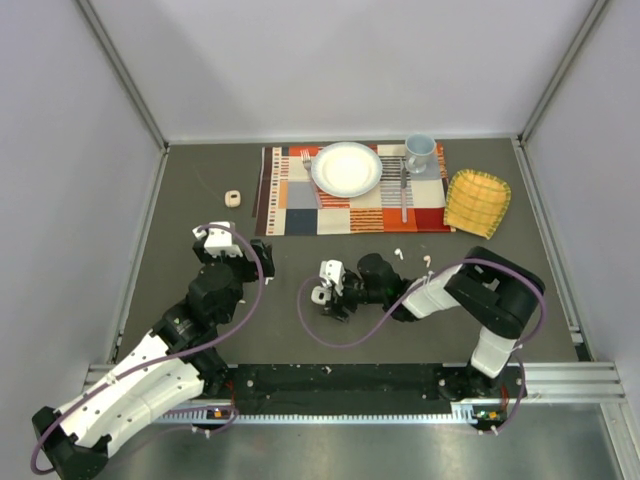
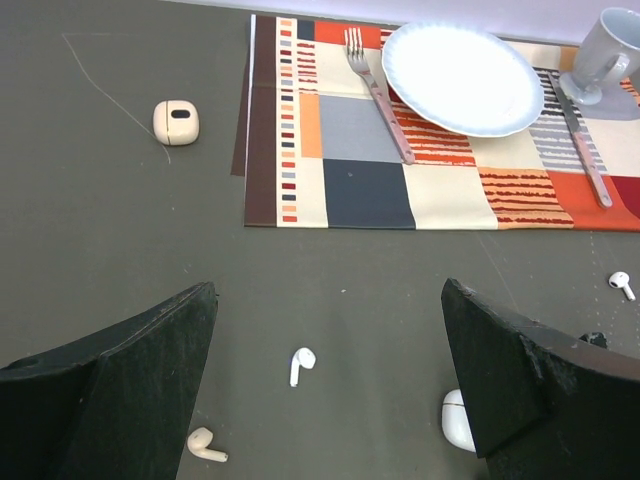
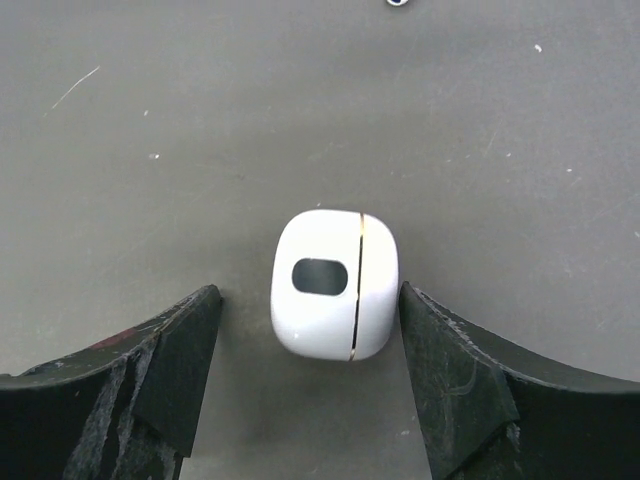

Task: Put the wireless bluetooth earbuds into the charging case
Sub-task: Pick up the charging case from the center of the board.

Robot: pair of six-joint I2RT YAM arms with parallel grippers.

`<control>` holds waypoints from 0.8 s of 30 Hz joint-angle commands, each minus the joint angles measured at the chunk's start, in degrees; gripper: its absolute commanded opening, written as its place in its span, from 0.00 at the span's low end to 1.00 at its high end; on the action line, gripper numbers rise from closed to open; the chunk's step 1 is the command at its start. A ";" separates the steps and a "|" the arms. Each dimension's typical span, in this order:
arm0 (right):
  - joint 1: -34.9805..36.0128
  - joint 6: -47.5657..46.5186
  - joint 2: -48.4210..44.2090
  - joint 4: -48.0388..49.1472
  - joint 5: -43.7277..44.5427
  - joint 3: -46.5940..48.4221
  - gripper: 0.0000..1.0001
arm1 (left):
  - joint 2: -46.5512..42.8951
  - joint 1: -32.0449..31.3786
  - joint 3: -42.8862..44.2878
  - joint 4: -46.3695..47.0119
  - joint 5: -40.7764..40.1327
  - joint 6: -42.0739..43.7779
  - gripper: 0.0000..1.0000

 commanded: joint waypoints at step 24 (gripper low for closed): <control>-0.33 -0.76 -15.46 -3.47 6.06 -0.78 0.00 | 3.29 2.97 0.58 2.88 14.86 0.22 0.99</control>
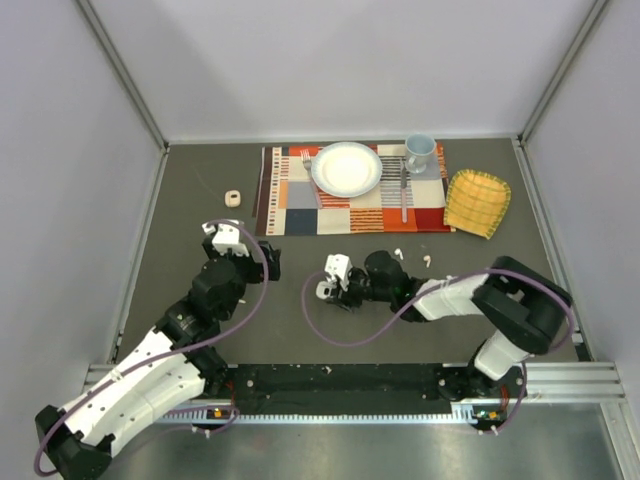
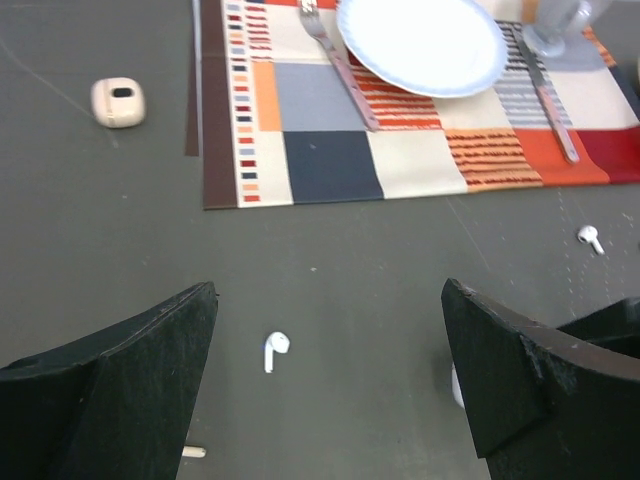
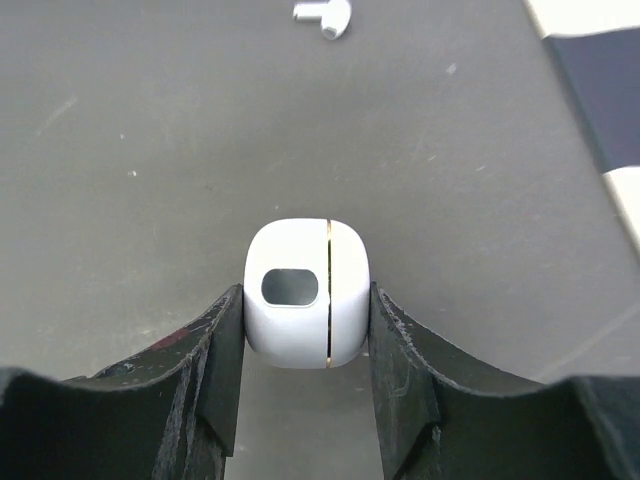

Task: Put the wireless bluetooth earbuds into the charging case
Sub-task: Pick up the charging case from the center of the board, then pass from the right arm to the left

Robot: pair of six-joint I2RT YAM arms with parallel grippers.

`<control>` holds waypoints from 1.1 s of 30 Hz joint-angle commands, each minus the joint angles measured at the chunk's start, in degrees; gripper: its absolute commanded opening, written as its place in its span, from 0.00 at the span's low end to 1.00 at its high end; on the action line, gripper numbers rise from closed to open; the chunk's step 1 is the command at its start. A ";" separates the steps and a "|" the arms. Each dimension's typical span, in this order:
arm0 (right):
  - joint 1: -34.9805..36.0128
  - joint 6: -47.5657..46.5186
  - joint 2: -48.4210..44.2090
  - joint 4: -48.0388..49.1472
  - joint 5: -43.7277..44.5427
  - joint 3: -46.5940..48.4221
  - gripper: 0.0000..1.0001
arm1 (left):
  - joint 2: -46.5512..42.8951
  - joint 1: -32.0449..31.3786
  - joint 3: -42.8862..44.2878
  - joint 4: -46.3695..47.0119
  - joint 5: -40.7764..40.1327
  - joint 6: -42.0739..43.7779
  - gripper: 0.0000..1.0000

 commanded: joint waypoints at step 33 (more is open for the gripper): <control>1.69 -2.12 -46.53 -5.14 2.02 -9.38 0.00 | 6.25 5.03 -9.87 35.27 53.53 -16.11 0.99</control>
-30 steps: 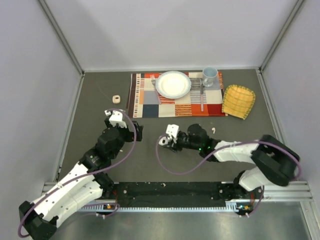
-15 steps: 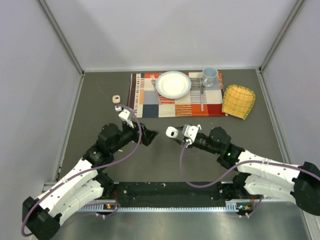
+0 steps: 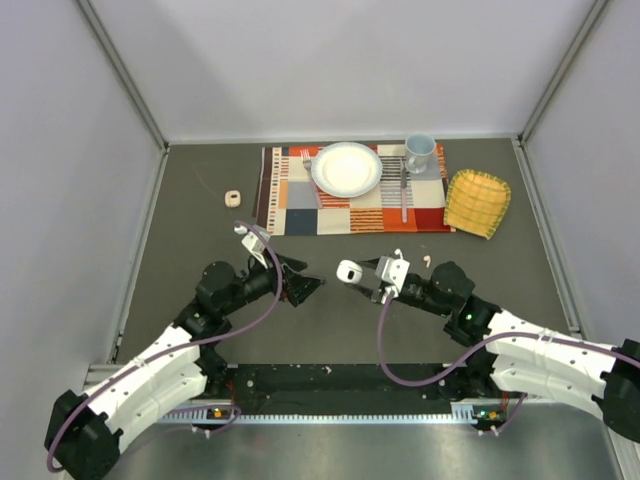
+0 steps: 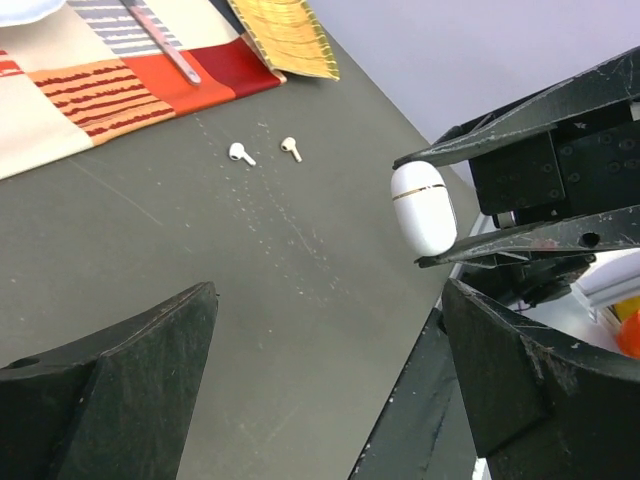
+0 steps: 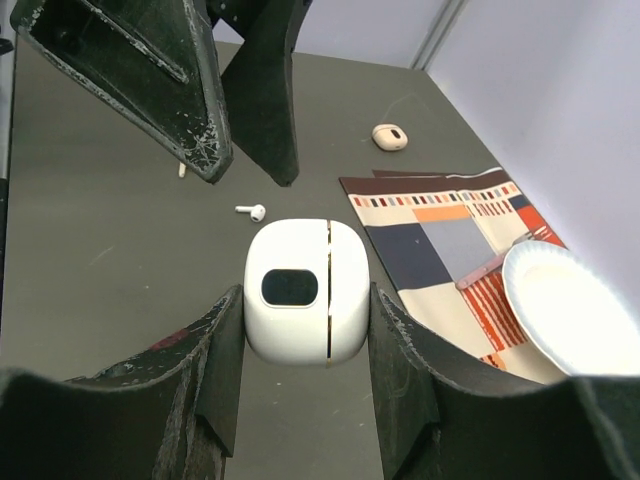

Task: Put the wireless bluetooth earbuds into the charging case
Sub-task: Pass from the right arm to the left

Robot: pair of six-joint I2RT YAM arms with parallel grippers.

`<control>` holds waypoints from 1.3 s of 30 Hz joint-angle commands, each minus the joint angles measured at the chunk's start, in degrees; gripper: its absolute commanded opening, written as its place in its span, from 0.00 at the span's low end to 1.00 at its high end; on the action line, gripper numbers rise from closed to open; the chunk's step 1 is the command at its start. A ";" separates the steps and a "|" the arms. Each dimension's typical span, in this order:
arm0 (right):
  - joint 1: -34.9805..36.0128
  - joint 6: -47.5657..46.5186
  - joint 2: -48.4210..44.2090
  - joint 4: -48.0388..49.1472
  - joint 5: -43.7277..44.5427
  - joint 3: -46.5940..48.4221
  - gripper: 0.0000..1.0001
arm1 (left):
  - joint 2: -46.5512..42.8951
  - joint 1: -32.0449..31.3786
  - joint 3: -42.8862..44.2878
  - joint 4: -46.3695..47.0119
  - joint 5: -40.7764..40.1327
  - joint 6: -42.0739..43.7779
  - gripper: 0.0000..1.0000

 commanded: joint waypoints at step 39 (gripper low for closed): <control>-0.02 -5.50 0.34 -1.87 -1.79 10.35 0.00 | 9.97 0.37 13.55 13.35 7.13 -3.45 0.99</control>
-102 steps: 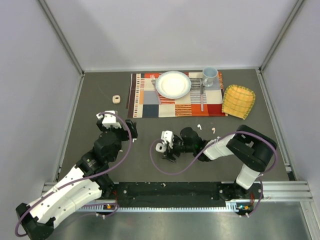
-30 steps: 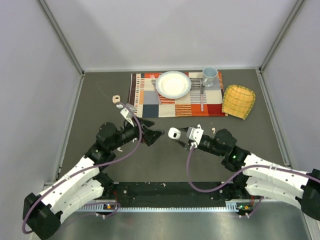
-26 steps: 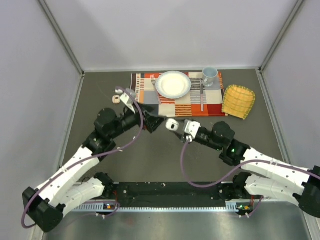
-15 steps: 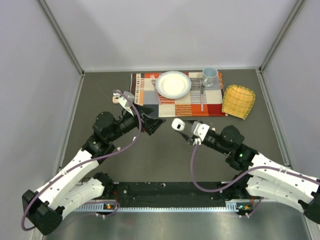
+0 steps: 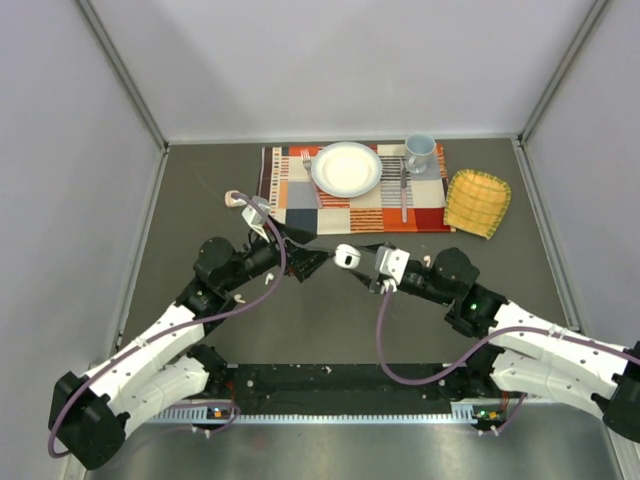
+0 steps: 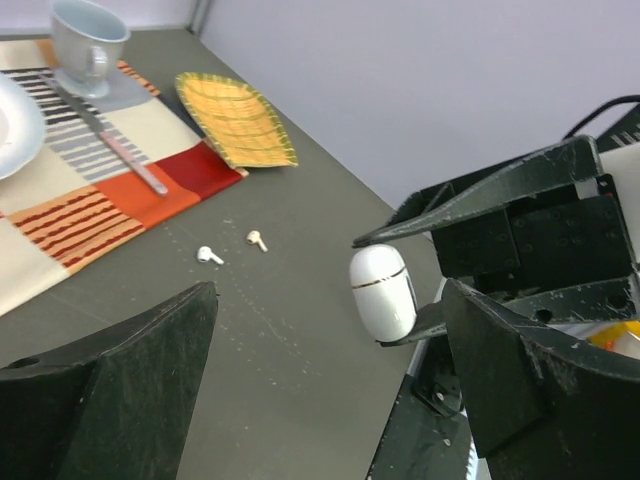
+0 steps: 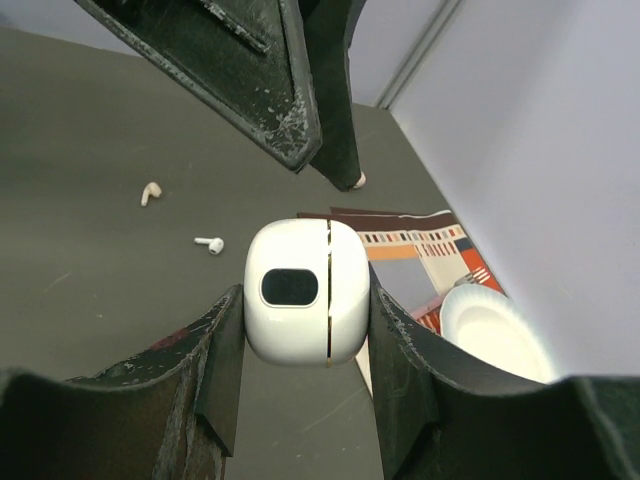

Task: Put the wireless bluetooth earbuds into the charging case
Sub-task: Pass from the right arm to the left

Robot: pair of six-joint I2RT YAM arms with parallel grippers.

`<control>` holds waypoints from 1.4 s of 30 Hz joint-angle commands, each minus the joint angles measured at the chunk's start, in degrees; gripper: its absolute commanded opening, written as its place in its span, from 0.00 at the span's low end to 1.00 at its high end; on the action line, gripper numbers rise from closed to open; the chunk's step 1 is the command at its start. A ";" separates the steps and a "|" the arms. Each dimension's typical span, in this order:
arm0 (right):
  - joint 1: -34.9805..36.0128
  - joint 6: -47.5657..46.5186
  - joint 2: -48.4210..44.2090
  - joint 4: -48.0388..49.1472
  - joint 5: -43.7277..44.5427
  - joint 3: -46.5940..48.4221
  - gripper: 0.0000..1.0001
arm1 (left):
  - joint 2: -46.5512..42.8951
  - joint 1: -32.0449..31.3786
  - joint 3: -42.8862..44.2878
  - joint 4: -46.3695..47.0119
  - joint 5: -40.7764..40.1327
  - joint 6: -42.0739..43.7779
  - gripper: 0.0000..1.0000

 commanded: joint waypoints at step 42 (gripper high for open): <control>3.89 -4.64 -1.77 9.58 5.18 -4.86 0.00 | 15.09 -3.01 8.35 1.88 17.25 -5.04 0.44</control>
